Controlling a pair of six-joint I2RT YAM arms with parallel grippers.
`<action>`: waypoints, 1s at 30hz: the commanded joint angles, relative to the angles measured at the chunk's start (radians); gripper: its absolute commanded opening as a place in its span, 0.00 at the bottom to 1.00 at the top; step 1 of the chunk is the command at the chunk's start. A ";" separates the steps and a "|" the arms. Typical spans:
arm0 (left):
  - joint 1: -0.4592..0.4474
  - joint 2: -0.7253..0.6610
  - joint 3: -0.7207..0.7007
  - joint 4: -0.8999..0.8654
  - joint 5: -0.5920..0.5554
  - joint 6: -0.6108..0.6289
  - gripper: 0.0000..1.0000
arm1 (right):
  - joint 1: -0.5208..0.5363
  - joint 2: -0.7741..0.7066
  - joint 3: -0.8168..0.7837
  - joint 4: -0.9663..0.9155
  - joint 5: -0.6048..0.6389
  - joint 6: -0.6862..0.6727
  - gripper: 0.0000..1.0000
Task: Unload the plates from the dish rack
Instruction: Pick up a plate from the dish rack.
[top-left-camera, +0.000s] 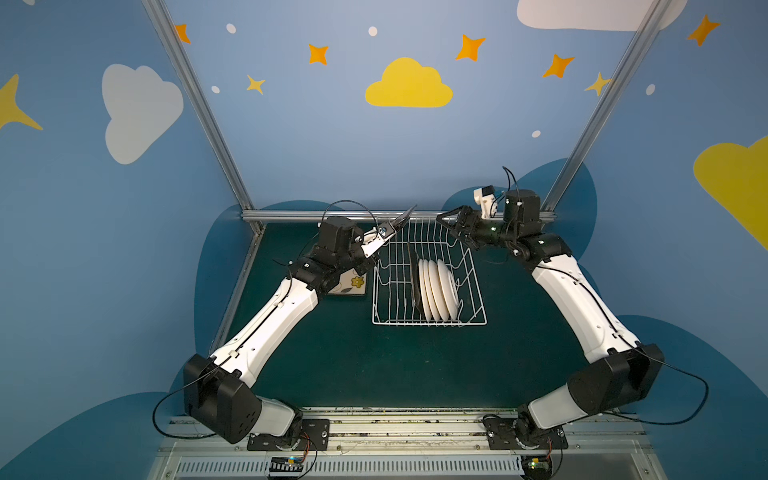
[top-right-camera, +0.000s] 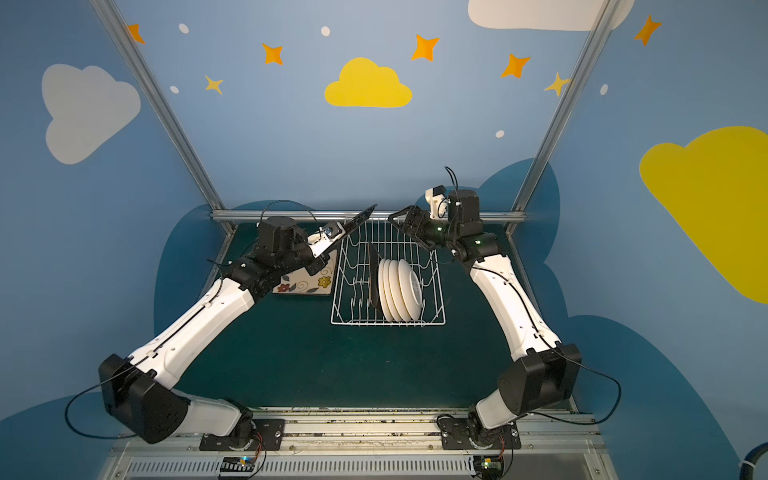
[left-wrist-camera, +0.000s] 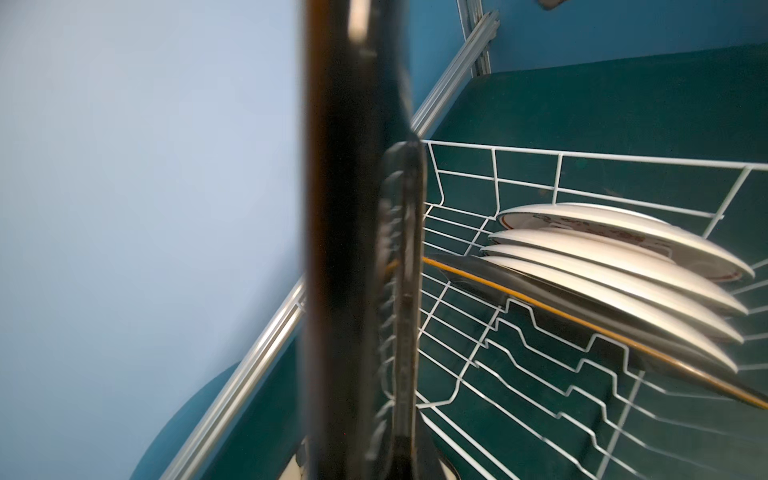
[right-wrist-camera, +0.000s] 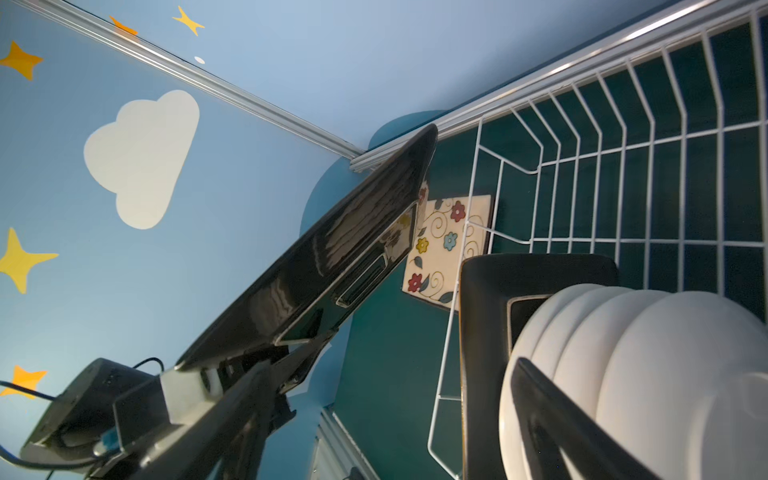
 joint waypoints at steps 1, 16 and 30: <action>-0.010 -0.077 0.027 0.300 0.002 0.124 0.03 | -0.005 0.040 0.046 0.061 -0.068 0.105 0.89; -0.047 -0.061 -0.040 0.393 -0.048 0.313 0.03 | 0.067 0.116 0.044 0.055 -0.117 0.215 0.89; -0.080 -0.025 -0.085 0.503 -0.102 0.416 0.03 | 0.107 0.157 0.031 0.068 -0.105 0.282 0.69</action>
